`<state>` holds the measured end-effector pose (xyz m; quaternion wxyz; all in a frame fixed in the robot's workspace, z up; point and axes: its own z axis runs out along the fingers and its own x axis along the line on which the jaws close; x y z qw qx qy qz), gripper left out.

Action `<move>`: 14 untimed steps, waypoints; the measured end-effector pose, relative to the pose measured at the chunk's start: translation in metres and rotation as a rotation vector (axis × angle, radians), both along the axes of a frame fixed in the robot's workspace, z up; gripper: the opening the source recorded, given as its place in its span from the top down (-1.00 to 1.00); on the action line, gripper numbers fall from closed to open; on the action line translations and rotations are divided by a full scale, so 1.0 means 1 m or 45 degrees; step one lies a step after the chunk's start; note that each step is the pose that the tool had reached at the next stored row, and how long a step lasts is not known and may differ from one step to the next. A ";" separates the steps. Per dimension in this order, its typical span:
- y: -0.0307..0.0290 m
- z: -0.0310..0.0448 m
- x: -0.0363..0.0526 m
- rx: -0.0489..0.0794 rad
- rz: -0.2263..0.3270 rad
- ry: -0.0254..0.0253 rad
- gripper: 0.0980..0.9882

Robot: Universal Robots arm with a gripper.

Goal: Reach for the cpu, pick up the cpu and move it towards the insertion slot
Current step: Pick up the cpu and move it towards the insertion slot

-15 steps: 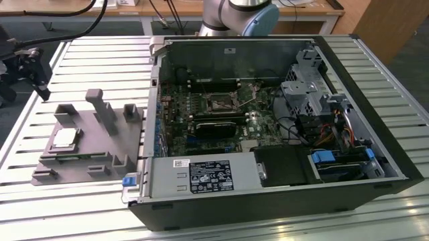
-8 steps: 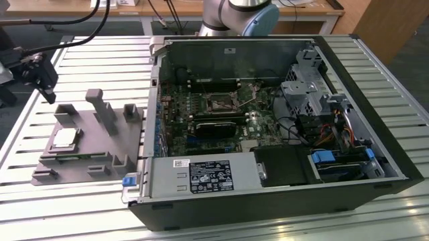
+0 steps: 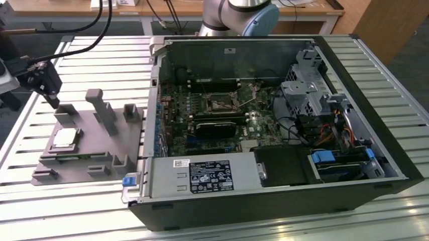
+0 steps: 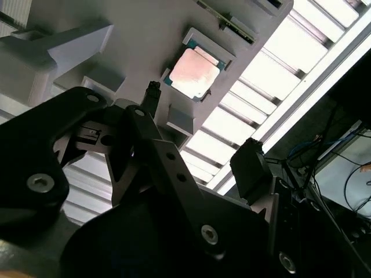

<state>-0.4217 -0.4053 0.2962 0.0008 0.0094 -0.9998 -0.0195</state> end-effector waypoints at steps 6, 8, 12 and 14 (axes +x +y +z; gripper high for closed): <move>0.0000 -0.0108 0.0000 0.000 0.000 0.0000 -0.49; 0.0000 -0.0133 0.0000 0.000 0.000 -0.0001 -0.49; -0.0001 -0.0184 0.0000 0.000 0.000 0.0000 -0.49; -0.0001 -0.0232 0.0000 0.000 0.000 0.0000 -0.49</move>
